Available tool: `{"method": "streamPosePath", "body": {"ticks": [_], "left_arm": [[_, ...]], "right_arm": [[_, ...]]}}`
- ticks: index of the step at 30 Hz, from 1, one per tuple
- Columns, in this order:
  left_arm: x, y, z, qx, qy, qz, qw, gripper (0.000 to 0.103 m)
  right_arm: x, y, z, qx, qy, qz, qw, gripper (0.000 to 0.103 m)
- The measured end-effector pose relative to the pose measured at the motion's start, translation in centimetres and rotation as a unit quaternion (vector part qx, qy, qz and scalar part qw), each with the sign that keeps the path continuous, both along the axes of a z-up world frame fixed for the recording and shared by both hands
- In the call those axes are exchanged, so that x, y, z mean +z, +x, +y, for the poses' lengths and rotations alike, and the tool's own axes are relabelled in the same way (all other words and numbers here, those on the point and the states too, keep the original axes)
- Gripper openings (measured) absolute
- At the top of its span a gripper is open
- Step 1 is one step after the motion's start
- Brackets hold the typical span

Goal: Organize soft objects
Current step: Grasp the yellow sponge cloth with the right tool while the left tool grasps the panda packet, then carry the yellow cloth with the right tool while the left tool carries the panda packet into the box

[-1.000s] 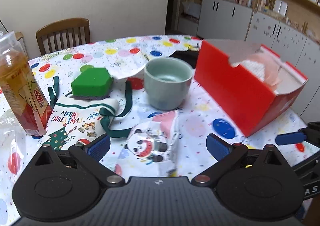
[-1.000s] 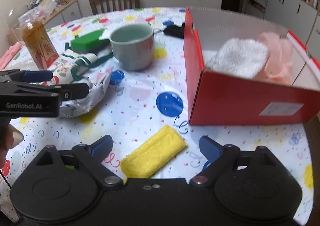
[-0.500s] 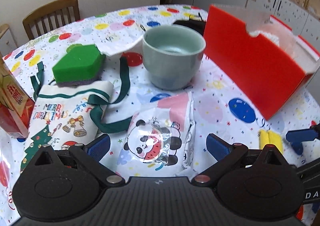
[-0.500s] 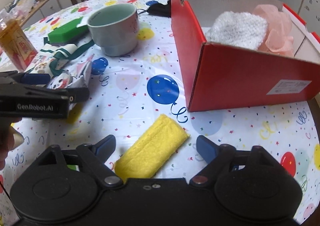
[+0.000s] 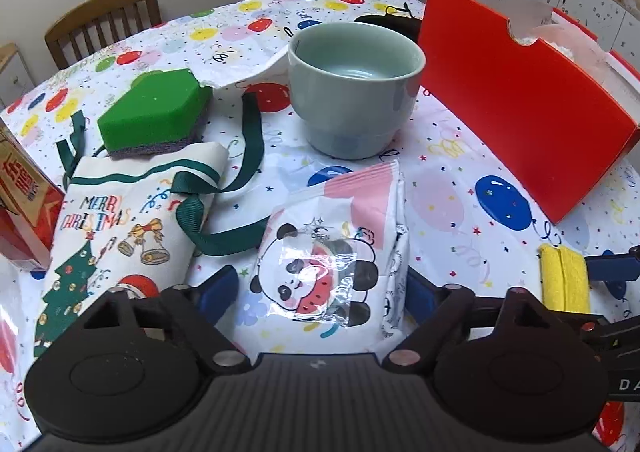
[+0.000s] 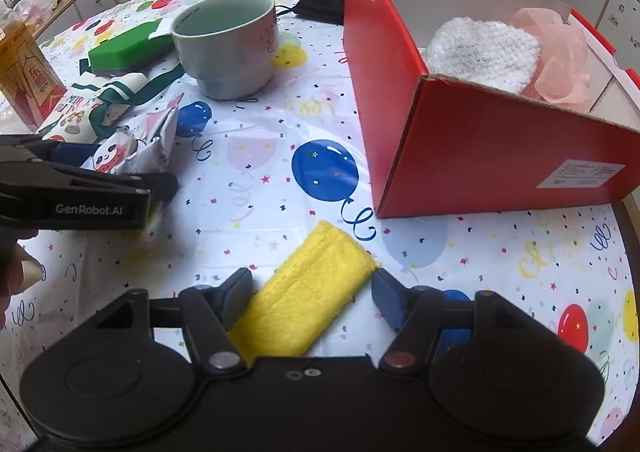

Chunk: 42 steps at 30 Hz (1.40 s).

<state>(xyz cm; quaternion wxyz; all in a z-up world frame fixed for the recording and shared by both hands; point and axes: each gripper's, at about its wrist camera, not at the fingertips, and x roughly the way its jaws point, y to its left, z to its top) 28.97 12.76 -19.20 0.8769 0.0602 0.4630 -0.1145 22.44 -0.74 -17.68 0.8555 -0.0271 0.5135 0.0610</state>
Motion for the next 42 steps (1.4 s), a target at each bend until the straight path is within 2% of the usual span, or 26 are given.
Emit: {"method": "streamPosePath", "body": {"ticks": [2, 6, 10, 16, 27, 42], "left_arm": [[0.0, 0.0, -0.1, 0.002, 0.007, -0.002, 1.0000, 0.076], [0.3, -0.2, -0.2, 0.002, 0.007, -0.002, 1.0000, 0.067], [0.5, -0.5, -0.5, 0.004, 0.014, -0.005, 0.9999, 0.065], [0.7, -1.2, -0.6, 0.009, 0.026, -0.008, 0.9996, 0.065], [3.0, -2.9, -0.7, 0.037, 0.012, -0.009, 0.9992, 0.065], [9.7, -6.2, -5.9, 0.011, -0.001, -0.064, 0.9979, 0.065]], "right_arm": [[0.1, 0.0, -0.1, -0.001, 0.001, -0.002, 1.000, 0.057], [0.2, -0.1, -0.4, -0.001, 0.010, -0.002, 1.000, 0.053], [0.4, -0.3, -0.7, 0.001, 0.024, -0.004, 1.000, 0.042], [0.8, -0.9, -1.5, 0.003, 0.038, -0.016, 0.999, 0.041], [3.8, -3.0, -3.5, 0.020, 0.077, -0.058, 0.995, 0.039], [10.1, -4.2, -8.8, 0.046, 0.108, -0.123, 0.986, 0.039]]}}
